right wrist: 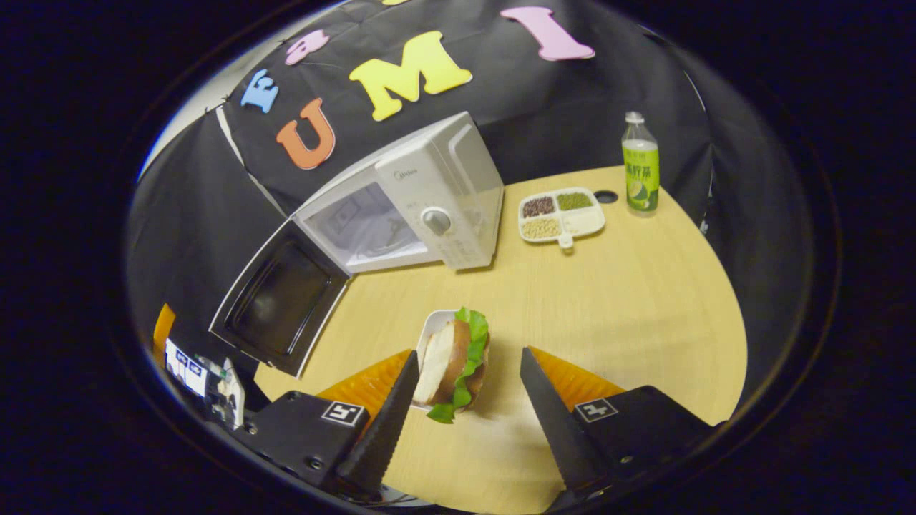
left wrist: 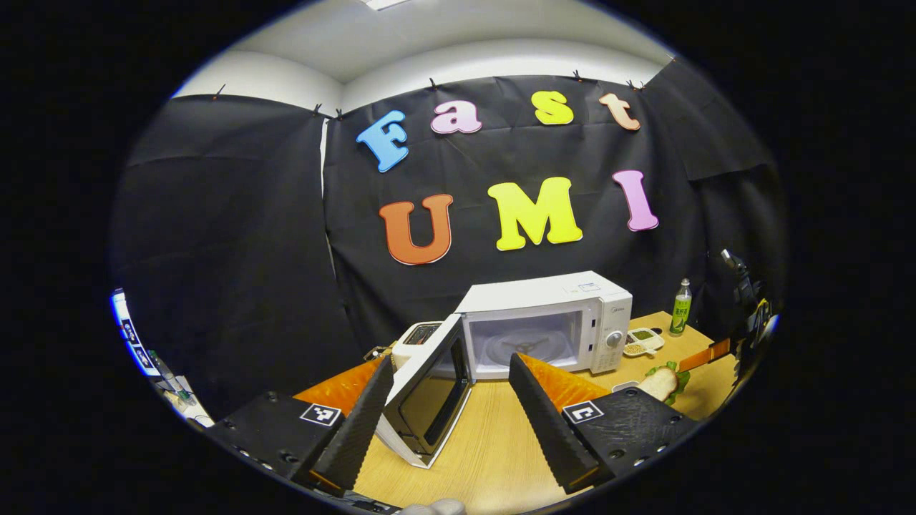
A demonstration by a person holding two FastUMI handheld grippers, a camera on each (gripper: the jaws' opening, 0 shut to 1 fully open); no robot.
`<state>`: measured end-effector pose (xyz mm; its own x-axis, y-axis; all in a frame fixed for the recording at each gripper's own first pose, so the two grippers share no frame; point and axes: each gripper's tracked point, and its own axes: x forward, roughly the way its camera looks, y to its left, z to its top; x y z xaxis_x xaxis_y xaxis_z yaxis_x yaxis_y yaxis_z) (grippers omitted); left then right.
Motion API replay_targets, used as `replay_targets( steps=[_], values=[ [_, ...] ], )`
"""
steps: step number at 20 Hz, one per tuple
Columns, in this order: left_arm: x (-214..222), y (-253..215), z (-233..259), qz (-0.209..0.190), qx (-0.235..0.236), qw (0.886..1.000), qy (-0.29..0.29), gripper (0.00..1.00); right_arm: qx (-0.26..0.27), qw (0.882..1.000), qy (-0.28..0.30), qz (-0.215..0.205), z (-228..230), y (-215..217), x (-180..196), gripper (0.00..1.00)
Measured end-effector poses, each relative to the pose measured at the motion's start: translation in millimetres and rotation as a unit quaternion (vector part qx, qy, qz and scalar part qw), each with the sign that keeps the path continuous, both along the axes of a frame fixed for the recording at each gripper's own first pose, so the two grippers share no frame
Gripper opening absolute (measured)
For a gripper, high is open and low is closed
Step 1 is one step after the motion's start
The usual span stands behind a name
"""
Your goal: Open the microwave oven with the left hand, put the food in, and close the microwave oven.
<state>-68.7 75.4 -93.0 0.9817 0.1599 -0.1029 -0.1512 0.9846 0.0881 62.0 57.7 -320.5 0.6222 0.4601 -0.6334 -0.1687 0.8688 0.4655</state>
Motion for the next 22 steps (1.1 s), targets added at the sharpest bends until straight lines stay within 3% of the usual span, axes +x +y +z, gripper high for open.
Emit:
replay_targets(
  steps=[5,6,7,8,9,11,12,13,14,15,16,18,19,20,21,22],
  values=[
    [8.1,-23.4,7.8,0.011,0.008,1.0,0.011,0.96,0.076,0.993,0.08,0.038,-24.0,15.7,10.9,0.73],
    [8.6,-27.3,8.9,0.016,0.012,1.0,0.015,0.96,0.087,0.991,0.096,0.043,-26.5,16.9,13.5,0.81],
    [10.0,-29.8,8.7,0.023,0.017,0.999,0.017,0.96,0.096,0.988,0.108,0.045,-29.7,20.0,16.8,0.67],
    [10.8,-32.9,10.0,0.03,0.021,0.999,0.019,0.96,0.107,0.986,0.118,0.049,-28.4,22.7,19.1,0.72],
    [11.2,-37.2,10.9,0.037,0.024,0.999,0.022,0.96,0.119,0.983,0.129,0.053,-27.9,25.1,20.6,0.54],
    [8.3,-46.1,12.9,0.05,0.024,0.998,0.025,0.96,0.134,0.978,0.151,0.056,-25.9,25.5,19.8,0.37],
    [6.8,-50.9,14.0,0.054,0.021,0.998,0.026,0.96,0.136,0.976,0.159,0.061,-24.2,25.8,19.1,0.45],
    [6.3,-55.3,15.7,0.058,0.019,0.998,0.027,0.96,0.136,0.975,0.162,0.068,-22.7,27.2,17.4,0.42],
    [5.2,-59.3,15.9,0.059,0.018,0.998,0.028,0.97,0.133,0.975,0.159,0.075,-20.5,25.3,17.5,0.32],
    [3.8,-62.6,15.6,0.06,0.018,0.998,0.029,0.97,0.128,0.976,0.155,0.081,-16.2,24.1,18.0,0.4],
    [3.5,-65.2,14.8,0.059,0.019,0.998,0.03,0.97,0.125,0.977,0.149,0.085,-10.0,24.0,18.5,0.3],
    [-1.4,-62.3,16.4,0.059,0.021,0.998,0.028,0.96,0.128,0.979,0.131,0.092,9.1,28.5,16.5,0.29],
    [-5.3,-59.6,15.4,0.058,0.02,0.998,0.026,0.96,0.133,0.979,0.121,0.091,22.2,30.7,15.4,0.37],
    [-6.7,-55.1,14.6,0.058,0.018,0.998,0.024,0.96,0.138,0.98,0.108,0.089,34.4,33.9,16.6,0.36],
    [-7.6,-51.4,12.8,0.055,0.016,0.998,0.024,0.96,0.146,0.981,0.094,0.082,47.6,36.8,18.6,0.28],
    [-10.5,-46.8,11.6,0.051,0.016,0.998,0.024,0.96,0.159,0.982,0.079,0.065,60.1,44.1,25.4,0.36]
  ],
)
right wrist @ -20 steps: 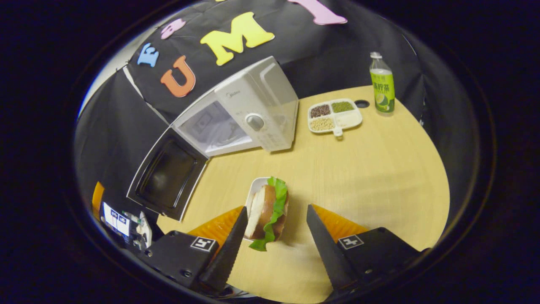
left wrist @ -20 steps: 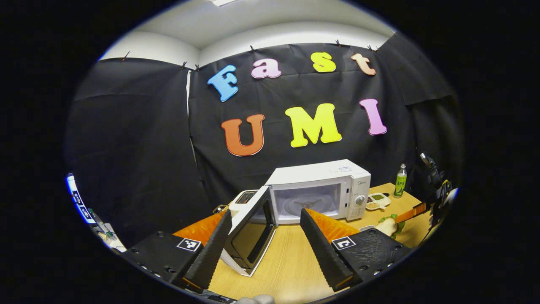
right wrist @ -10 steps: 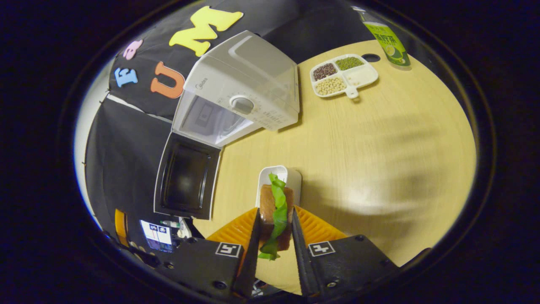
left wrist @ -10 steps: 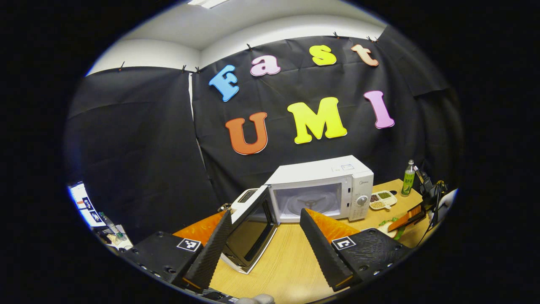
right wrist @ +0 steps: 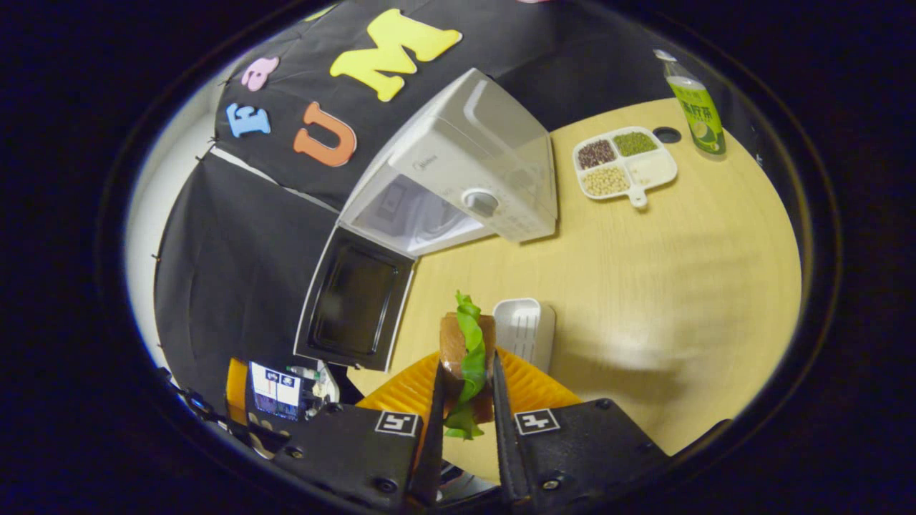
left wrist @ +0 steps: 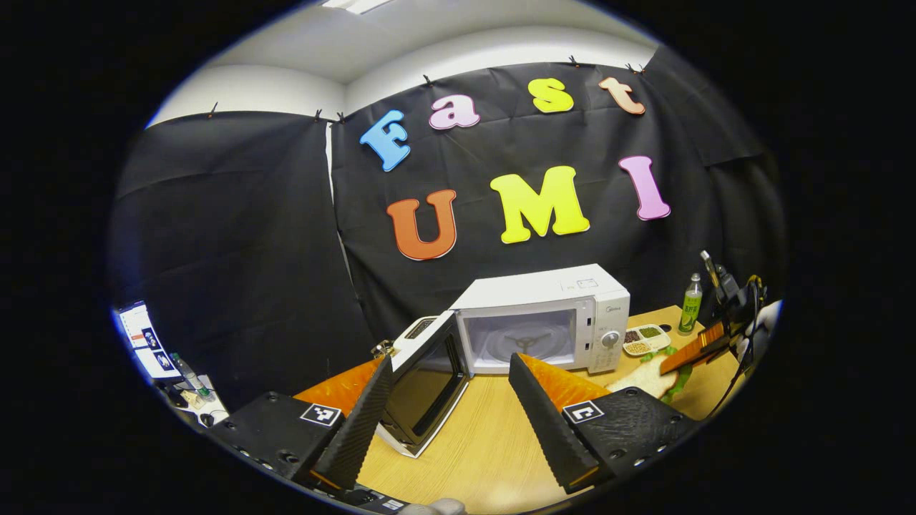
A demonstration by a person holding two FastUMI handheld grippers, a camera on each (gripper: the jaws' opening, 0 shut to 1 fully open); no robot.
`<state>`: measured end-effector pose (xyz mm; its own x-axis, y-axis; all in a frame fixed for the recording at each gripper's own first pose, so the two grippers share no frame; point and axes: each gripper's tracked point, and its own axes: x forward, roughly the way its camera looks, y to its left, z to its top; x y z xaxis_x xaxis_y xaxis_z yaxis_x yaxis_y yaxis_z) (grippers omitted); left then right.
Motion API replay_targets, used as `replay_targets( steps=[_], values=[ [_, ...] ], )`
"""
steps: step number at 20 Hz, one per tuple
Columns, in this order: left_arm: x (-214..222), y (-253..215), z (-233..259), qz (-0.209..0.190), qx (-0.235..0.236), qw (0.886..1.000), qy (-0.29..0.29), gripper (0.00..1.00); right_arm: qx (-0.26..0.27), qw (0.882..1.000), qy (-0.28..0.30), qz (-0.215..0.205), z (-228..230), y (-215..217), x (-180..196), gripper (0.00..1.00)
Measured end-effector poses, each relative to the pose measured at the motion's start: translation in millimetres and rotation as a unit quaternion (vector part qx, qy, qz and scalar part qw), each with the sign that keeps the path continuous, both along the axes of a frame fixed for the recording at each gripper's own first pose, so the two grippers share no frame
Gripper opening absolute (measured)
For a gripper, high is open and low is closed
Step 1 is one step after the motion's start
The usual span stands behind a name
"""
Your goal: Open the microwave oven with the left hand, put the food in, and close the microwave oven.
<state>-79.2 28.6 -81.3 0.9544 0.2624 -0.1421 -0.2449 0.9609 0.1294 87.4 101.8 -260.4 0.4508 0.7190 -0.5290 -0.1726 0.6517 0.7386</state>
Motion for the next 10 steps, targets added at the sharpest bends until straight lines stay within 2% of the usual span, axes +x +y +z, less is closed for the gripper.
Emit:
replay_targets(
  steps=[1,2,3,4,5,6,8,9,10],
  values=[
    [-1.0,4.8,-1.9,-0.005,0.001,1.0,0.0,0.96,0.011,1.0,-0.009,-0.014,12.3,7.7,3.2,0.27],
    [-2.2,10.9,-2.5,-0.011,0.003,1.0,-0.001,0.96,0.025,0.999,-0.024,-0.032,24.3,18.3,9.6,0.25],
    [-3.0,16.5,-5.5,-0.019,0.003,1.0,0.0,0.96,0.038,0.997,-0.037,-0.052,34.1,29.7,17.3,0.33],
    [-3.6,21.0,-10.5,-0.027,0.001,1.0,0.005,0.96,0.045,0.995,-0.055,-0.073,41.2,40.9,24.5,0.24],
    [-5.4,26.7,-14.3,-0.036,-0.003,0.999,0.007,0.96,0.054,0.991,-0.071,-0.098,47.3,52.3,32.5,0.24],
    [-5.0,33.0,-16.0,-0.046,-0.003,0.999,0.007,0.96,0.066,0.986,-0.083,-0.128,51.9,65.3,42.3,0.33],
    [-4.8,48.5,-16.9,-0.055,0.005,0.998,-0.003,0.96,0.083,0.973,-0.107,-0.187,55.2,94.9,61.3,0.32],
    [-5.3,56.4,-19.5,-0.059,0.008,0.998,-0.007,0.97,0.09,0.968,-0.113,-0.204,51.6,111.1,71.5,0.24],
    [-4.1,63.4,-20.8,-0.063,0.008,0.998,-0.014,0.96,0.103,0.963,-0.117,-0.218,48.6,130.0,80.7,0.32]
  ],
)
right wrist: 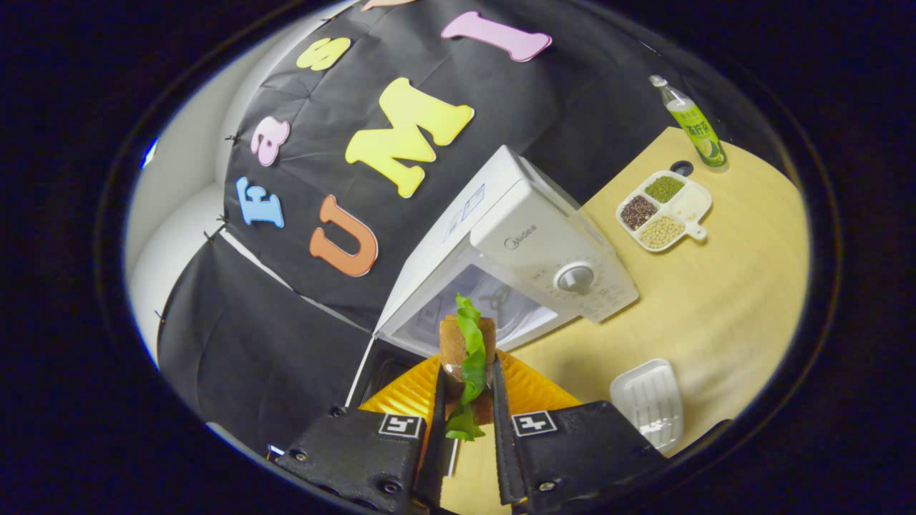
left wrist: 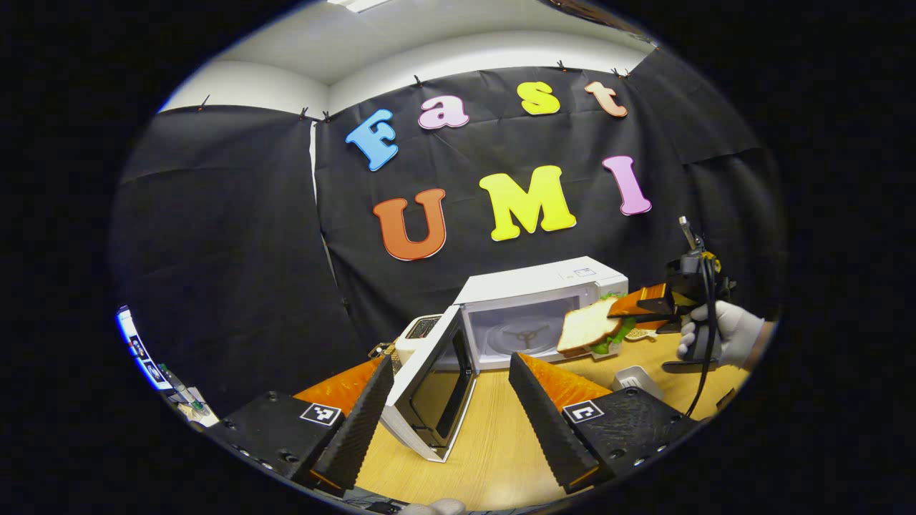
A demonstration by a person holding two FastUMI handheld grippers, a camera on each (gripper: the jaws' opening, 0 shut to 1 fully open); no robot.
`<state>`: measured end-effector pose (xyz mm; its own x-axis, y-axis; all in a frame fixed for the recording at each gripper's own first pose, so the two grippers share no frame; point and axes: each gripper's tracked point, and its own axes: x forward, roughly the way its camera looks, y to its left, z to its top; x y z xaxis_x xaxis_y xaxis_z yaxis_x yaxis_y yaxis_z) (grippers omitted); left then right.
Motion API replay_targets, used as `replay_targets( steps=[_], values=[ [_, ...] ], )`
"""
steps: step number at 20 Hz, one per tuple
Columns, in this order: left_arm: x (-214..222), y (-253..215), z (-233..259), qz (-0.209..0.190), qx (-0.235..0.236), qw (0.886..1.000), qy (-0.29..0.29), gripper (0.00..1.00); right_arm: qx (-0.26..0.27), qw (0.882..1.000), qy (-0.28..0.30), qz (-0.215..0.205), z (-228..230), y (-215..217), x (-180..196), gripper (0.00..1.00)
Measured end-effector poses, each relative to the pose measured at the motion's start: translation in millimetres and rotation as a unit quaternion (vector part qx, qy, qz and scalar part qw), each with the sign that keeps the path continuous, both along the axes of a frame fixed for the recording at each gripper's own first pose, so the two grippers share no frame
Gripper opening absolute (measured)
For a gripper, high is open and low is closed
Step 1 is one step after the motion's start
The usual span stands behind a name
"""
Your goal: Open the microwave oven with the left hand, put the food in, and close the microwave oven.
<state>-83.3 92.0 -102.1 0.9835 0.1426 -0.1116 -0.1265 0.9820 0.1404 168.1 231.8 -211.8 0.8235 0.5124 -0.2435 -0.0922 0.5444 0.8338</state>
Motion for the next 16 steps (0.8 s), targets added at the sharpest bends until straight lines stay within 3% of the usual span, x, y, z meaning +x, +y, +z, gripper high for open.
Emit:
replay_targets(
  steps=[2,9,15,16],
  values=[
    [6.4,16.6,-7.4,-0.001,-0.002,1.0,-0.006,0.96,0.031,0.999,-0.021,-0.035,0.0,34.9,14.8,0.32],
    [9.3,58.9,-36.0,0.001,0.016,1.0,0.007,0.96,0.049,0.982,-0.054,-0.174,-29.2,103.4,95.8,0.32],
    [18.1,81.5,-52.1,0.004,0.012,1.0,0.025,0.96,0.056,0.974,-0.019,-0.218,-68.8,115.1,158.7,0.33],
    [21.5,84.3,-52.4,0.002,0.016,1.0,0.025,0.96,0.042,0.972,-0.024,-0.229,-71.3,112.3,166.0,0.24]
  ],
)
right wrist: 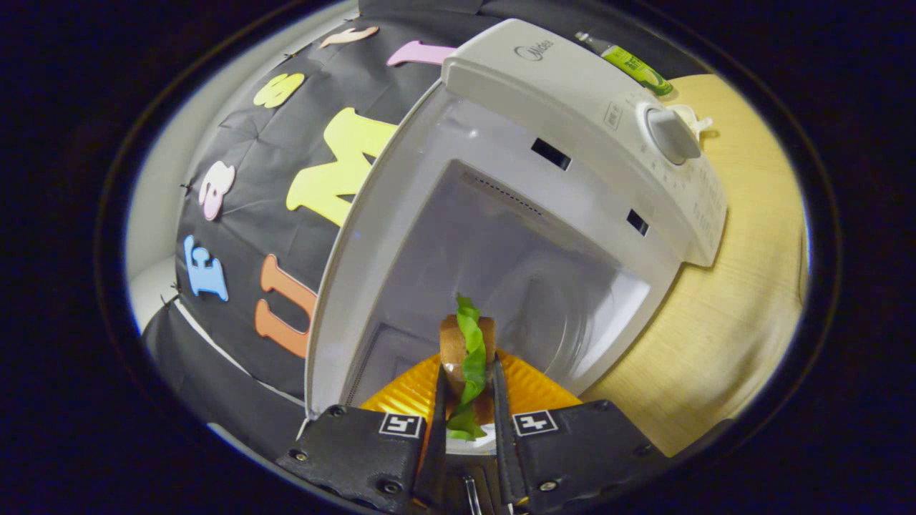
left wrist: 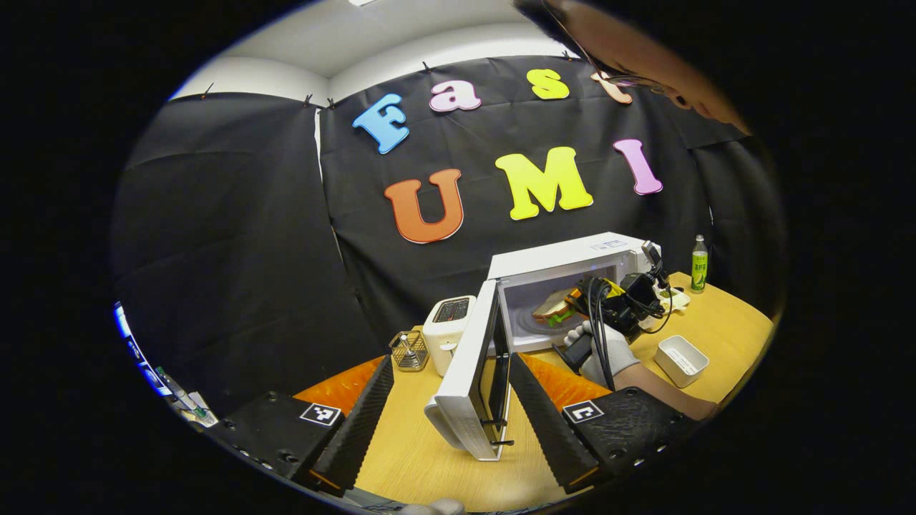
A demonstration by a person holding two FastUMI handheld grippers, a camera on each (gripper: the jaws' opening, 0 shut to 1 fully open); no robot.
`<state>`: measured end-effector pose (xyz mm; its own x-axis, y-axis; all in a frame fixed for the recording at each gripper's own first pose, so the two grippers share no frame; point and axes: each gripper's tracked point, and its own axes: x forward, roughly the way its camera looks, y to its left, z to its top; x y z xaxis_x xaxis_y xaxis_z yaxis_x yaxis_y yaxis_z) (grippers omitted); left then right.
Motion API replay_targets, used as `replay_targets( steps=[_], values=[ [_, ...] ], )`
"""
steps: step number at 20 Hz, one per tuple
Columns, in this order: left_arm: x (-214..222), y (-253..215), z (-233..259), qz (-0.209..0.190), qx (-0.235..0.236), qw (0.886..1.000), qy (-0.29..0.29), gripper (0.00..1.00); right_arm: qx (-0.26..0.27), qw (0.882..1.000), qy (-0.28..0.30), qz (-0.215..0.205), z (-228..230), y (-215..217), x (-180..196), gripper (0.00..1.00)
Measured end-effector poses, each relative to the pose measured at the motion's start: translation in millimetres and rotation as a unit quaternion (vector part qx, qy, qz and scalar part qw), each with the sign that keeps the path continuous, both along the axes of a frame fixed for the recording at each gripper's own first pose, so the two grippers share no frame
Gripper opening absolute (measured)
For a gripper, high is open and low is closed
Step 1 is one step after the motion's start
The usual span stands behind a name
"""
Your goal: Open the microwave oven with the left hand, put the food in, and close the microwave oven.
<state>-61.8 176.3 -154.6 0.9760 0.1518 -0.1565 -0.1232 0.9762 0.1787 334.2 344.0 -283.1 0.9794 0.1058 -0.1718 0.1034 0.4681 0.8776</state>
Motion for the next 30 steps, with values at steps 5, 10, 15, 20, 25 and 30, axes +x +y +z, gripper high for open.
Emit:
replay_targets(
  steps=[5,10,15,20,25,30],
  values=[
    [12.9,10.7,-9.2,0.003,-0.006,1.0,0.005,0.97,-0.068,0.998,0.006,-0.004,-11.5,11.1,17.8,0.37],
    [16.2,17.6,-10.2,0.009,-0.01,1.0,0.005,0.96,-0.185,0.982,0.039,-0.018,-30.6,-5.8,16.8,0.55],
    [17.2,18.6,-10.2,0.019,-0.014,1.0,0.003,0.97,-0.316,0.949,0.015,-0.01,-13.1,-12.9,11.2,0.9],
    [21.6,11.6,7.9,0.016,-0.029,0.999,-0.009,0.96,-0.301,0.954,0.001,0.001,11.8,-29.1,-11.0,0.9],
    [24.1,4.9,32.0,0.007,-0.029,0.999,-0.022,0.96,-0.329,0.944,-0.024,0.026,60.3,-64.6,-48.9,1.0],
    [29.7,-11.0,55.6,-0.016,-0.033,0.999,-0.03,0.96,-0.416,0.908,-0.025,0.04,107.4,-135.7,-101.9,0.9]
  ],
)
